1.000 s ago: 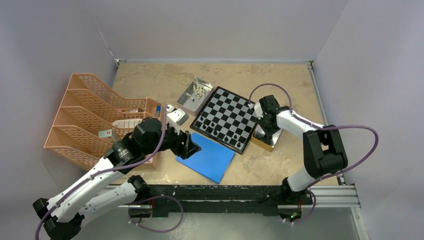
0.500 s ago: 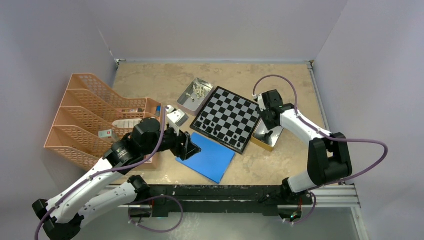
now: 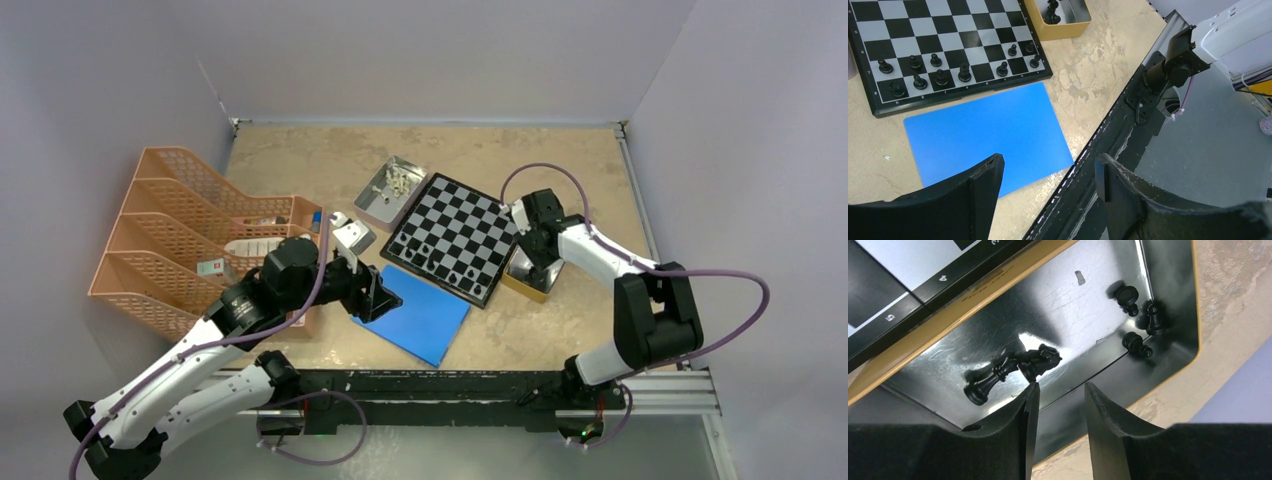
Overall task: Set up the chess pieces on the board
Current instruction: Pick up the chess piece from the storage box.
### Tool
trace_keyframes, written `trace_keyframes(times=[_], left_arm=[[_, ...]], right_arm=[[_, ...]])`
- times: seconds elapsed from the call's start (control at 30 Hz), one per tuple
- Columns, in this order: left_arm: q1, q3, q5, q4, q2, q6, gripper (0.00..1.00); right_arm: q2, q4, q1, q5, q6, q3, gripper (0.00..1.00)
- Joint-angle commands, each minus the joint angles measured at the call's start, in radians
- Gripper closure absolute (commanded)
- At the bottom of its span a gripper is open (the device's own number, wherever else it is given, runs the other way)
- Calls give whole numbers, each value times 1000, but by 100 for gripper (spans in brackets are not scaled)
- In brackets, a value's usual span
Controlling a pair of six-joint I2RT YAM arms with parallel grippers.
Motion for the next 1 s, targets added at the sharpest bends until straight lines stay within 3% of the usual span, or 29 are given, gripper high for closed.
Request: trace_keyframes(times=[0.0, 0.97], left_arm=[[1, -7, 2, 54, -26, 15, 33], [1, -5, -14, 49, 9, 18, 33]], right_arm=[[31, 18, -2, 33, -46, 2, 59], [89, 99, 22, -146, -140, -5, 60]])
